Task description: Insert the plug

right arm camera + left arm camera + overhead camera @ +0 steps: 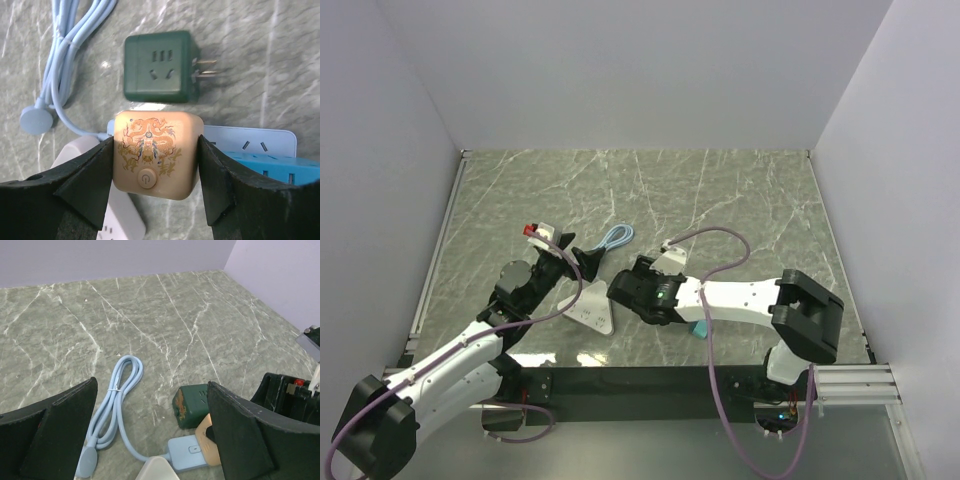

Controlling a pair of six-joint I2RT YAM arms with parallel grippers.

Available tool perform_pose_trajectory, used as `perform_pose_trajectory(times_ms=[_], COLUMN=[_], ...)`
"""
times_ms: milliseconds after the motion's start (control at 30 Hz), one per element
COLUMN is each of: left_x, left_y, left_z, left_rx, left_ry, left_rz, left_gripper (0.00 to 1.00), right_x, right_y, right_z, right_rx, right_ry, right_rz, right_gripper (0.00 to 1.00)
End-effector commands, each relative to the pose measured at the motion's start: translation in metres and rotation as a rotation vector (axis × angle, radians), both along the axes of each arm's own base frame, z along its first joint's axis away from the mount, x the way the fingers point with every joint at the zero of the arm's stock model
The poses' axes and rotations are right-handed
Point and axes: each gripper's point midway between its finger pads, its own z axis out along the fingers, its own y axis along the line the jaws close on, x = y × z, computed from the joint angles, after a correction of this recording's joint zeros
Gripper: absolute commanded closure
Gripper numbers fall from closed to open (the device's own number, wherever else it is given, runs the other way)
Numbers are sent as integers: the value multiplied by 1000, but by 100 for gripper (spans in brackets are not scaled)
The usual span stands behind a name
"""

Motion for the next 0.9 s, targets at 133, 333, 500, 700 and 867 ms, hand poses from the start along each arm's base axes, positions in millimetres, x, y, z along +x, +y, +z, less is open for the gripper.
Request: perform_pose_trajectory(times_ms=[133, 333, 500, 700, 867], left_x=[-4, -5, -5, -5, -4], left_y=[0, 0, -1, -1, -1], left_z=[14, 15, 15, 14, 14], left_rx=[-42, -43, -43, -40, -39], left_ry=[-44, -47, -47, -46, -44], left_rz=[-16, -18, -22, -22, -21], left_gripper=[3, 4, 4, 3, 4], right_x=[-30, -12, 4, 26, 45], right_y=[-119, -140, -161, -182, -196], right_z=[-51, -40, -30, -17, -13], right_rx=[-352, -396, -444, -469, -516], right_ry=[201, 164, 137, 96, 88], right_rz=[-123, -184, -235, -295, -332], right_gripper=[100, 100, 100, 100, 100])
